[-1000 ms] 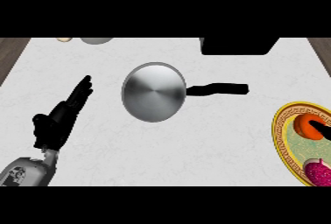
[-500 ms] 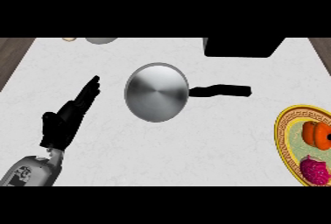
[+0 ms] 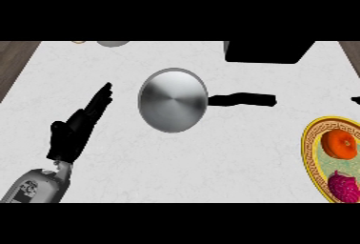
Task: Pick the squash from the plate and place it in the pan
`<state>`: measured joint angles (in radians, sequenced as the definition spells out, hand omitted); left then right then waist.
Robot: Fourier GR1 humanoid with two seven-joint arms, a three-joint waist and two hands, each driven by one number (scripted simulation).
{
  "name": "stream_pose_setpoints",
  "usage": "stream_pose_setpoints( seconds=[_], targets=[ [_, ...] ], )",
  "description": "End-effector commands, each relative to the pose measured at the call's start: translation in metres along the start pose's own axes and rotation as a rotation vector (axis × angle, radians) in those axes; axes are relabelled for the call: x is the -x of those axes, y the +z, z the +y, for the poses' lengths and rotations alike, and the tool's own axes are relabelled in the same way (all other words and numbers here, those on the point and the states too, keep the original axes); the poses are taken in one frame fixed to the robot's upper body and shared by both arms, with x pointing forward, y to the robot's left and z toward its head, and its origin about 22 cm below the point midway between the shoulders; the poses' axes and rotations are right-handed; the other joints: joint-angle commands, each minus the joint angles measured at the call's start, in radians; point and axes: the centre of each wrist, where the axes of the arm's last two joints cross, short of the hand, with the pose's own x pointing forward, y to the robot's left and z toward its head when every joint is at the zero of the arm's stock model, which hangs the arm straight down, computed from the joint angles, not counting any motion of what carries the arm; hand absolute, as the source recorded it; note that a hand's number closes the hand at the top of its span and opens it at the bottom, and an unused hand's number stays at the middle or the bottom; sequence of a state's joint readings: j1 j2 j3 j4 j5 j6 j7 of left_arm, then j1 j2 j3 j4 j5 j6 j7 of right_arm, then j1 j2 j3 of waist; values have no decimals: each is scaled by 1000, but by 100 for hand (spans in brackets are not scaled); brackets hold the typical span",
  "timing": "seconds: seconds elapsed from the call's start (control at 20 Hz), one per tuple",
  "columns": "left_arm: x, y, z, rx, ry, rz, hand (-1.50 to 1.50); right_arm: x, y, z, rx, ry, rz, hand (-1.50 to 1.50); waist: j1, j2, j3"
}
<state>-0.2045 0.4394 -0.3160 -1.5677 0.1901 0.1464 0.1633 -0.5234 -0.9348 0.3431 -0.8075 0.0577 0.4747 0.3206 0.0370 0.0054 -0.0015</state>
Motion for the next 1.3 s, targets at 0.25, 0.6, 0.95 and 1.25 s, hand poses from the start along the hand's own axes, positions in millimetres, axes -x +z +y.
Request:
stream_pose_setpoints(
  seconds=[0.25,0.6,0.95,1.25],
  targets=[
    [0,2,26,-24,6,15,0,-59,-1,0,-129,114,86,-150,-34,-7,1],
    [2,3,7,-19,4,13,0,-53,-8,20,-103,176,153,-150,-35,-6,1],
    [4,14,3,-44,-8,-3,0,-35,-21,35,-119,191,157,-150,-31,-5,2],
    [-1,0,23,-22,5,7,0,-33,-34,72,-84,176,159,-150,-34,-5,2]
  ],
)
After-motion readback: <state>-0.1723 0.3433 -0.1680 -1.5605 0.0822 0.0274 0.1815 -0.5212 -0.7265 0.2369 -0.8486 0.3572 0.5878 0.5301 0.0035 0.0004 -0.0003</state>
